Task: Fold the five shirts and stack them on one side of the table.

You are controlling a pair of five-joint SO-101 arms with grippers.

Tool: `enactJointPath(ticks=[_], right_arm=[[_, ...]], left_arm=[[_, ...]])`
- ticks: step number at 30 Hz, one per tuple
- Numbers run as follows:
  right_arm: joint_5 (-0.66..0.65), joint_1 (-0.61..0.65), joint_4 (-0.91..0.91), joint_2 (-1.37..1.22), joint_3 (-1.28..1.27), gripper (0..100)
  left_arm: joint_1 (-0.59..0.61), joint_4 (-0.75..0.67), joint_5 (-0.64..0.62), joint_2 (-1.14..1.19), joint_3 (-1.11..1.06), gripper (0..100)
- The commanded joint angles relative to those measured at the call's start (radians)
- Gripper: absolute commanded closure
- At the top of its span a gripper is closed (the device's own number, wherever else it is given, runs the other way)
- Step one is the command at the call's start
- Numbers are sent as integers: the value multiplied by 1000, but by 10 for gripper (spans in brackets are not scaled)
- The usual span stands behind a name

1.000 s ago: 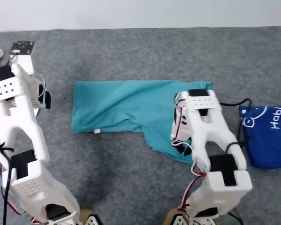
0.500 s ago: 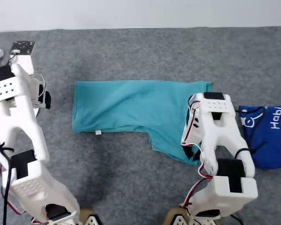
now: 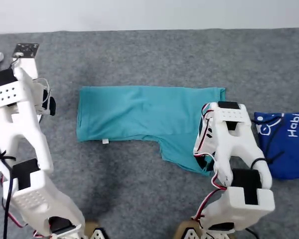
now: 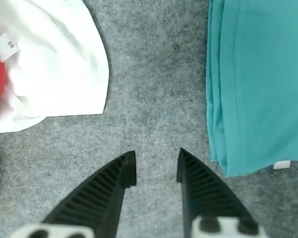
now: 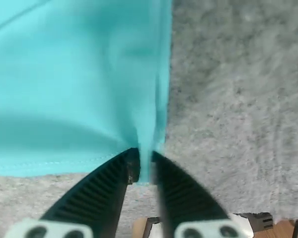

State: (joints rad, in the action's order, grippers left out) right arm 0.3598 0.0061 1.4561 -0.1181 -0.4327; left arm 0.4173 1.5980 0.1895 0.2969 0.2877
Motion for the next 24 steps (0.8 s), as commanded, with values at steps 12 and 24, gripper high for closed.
enactJointPath(ticks=[12, 24], right_arm=[[-11, 101, 56, 236, 8, 685], [-308, 93, 176, 561, 3, 685]], left_arm=[[-17, 14, -2, -68, 8, 852], [-11, 155, -9, -71, 113, 852]])
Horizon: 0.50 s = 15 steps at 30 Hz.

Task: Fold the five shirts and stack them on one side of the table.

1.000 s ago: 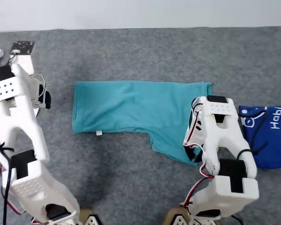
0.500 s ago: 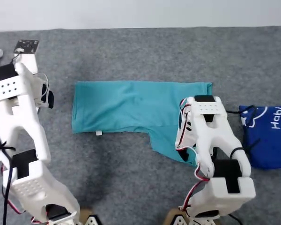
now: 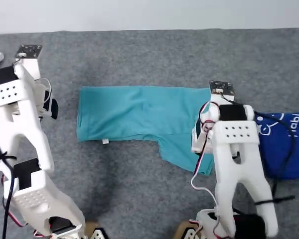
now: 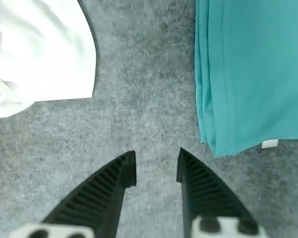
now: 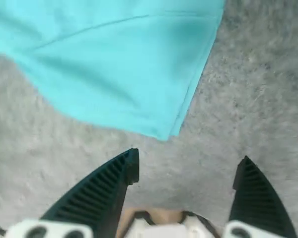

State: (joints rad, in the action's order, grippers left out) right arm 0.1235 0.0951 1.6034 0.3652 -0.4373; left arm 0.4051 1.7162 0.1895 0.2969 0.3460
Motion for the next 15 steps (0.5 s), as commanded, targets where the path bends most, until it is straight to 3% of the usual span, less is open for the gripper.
enactJointPath(ticks=[1, 8, 15], right_arm=[[-95, 4, 31, 87, 6, 685], [-229, 4, 67, 99, 6, 685], [-608, 4, 84, 54, 6, 685]], left_arm=[[2, 37, -9, -78, 56, 852], [-5, 37, -11, -258, -13, 852], [2, 11, -6, -393, -245, 852]])
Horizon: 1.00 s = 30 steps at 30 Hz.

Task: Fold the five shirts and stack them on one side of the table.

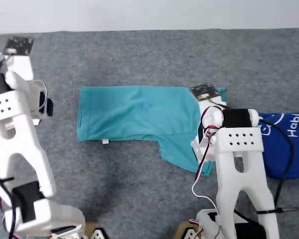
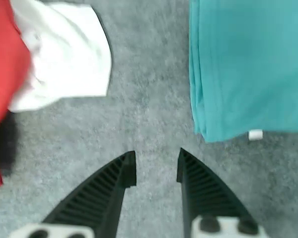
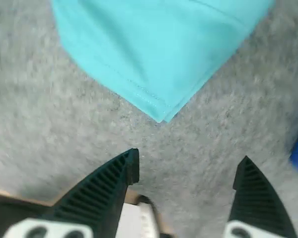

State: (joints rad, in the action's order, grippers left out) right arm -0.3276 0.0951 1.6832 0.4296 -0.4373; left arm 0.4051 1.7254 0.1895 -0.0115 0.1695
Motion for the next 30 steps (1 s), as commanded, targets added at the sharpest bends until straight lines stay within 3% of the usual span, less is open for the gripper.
enactJointPath(ticks=[1, 8, 16, 23, 30], right_arm=[[-199, 4, 4, -22, 6, 685], [-456, 7, -10, -157, 6, 685], [-646, 15, -81, -318, 11, 685], [-672, 99, -111, -421, 11, 685], [-672, 107, -217, -530, 11, 685]], left_arm=[[6, -6, -5, -101, -99, 852], [32, -117, -5, -216, -292, 852], [34, -196, -3, -327, -440, 852], [29, -282, -3, -364, -519, 852], [31, -285, -3, -364, -521, 852]])
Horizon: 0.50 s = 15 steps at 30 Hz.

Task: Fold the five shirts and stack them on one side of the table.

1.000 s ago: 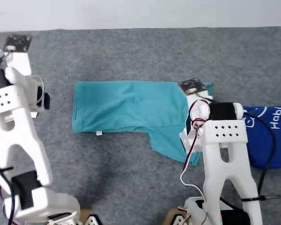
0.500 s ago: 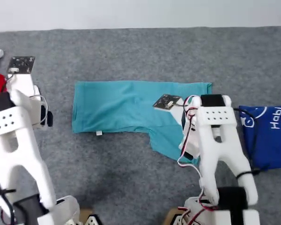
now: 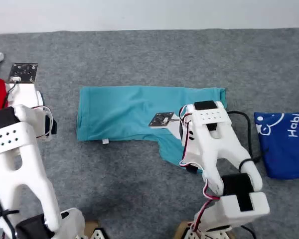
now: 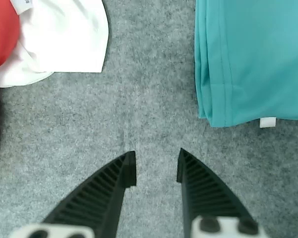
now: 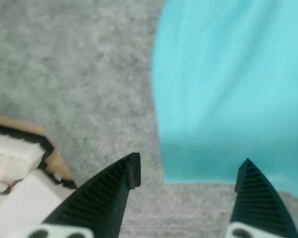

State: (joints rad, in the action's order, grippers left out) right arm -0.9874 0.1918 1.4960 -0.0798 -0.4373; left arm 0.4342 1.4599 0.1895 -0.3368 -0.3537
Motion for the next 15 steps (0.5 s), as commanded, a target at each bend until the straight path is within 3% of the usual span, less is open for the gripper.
enactJointPath(ticks=[1, 12, 15], right_arm=[[-12, 12, -38, -38, 11, 685], [-9, 8, -173, -191, 11, 687], [-9, 7, -193, -220, 12, 757]], left_arm=[[2, -20, -3, -38, 2, 852], [3, -20, -3, -37, 2, 852], [3, -20, -2, -37, 2, 852]])
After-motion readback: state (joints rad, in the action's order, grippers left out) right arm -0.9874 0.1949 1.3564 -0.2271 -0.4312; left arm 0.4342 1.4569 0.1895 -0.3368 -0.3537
